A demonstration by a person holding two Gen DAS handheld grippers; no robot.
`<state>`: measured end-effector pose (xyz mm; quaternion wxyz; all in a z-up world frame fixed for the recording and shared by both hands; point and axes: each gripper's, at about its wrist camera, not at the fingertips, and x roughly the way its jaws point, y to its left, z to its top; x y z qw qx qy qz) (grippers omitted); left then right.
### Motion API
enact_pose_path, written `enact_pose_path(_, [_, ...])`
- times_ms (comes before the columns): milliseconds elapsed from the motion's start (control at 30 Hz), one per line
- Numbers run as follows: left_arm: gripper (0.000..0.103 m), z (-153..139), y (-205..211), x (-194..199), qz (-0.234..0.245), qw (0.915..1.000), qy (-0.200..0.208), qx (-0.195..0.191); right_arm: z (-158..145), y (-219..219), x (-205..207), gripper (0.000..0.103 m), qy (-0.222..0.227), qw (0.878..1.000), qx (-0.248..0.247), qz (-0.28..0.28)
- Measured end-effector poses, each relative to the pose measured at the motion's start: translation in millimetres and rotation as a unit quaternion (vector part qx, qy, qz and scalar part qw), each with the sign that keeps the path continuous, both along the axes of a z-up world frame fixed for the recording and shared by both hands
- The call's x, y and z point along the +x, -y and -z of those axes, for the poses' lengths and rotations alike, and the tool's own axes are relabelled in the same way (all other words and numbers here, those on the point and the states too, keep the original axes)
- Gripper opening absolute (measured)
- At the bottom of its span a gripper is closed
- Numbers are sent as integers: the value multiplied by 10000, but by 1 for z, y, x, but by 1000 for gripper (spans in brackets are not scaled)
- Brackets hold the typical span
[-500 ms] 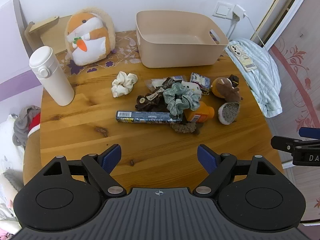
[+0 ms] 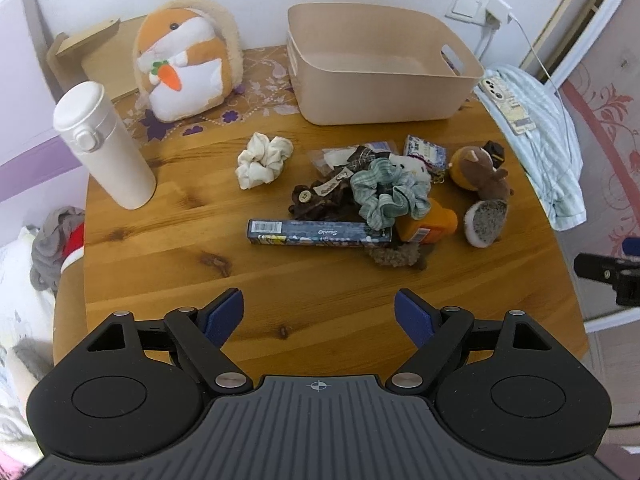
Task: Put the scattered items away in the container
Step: 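Move both tools toward the pile of scattered items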
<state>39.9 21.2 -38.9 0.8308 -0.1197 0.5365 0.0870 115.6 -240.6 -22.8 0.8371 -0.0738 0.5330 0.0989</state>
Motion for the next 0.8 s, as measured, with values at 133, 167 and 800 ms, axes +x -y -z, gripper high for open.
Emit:
enact_pose_path(133, [84,6,-2,8,-55,10000,5,64,6,0,10,100,-24,9998,95,-155])
enact_pose_path(167, [84,7,-2,11,-38,9999,4,103,7,0,13,99,-30,9998,103,-185])
enact_pose_path(800, [75,80,-21,59,443,9962,-213,717,46,2,77,94,208,9944,86,-1031])
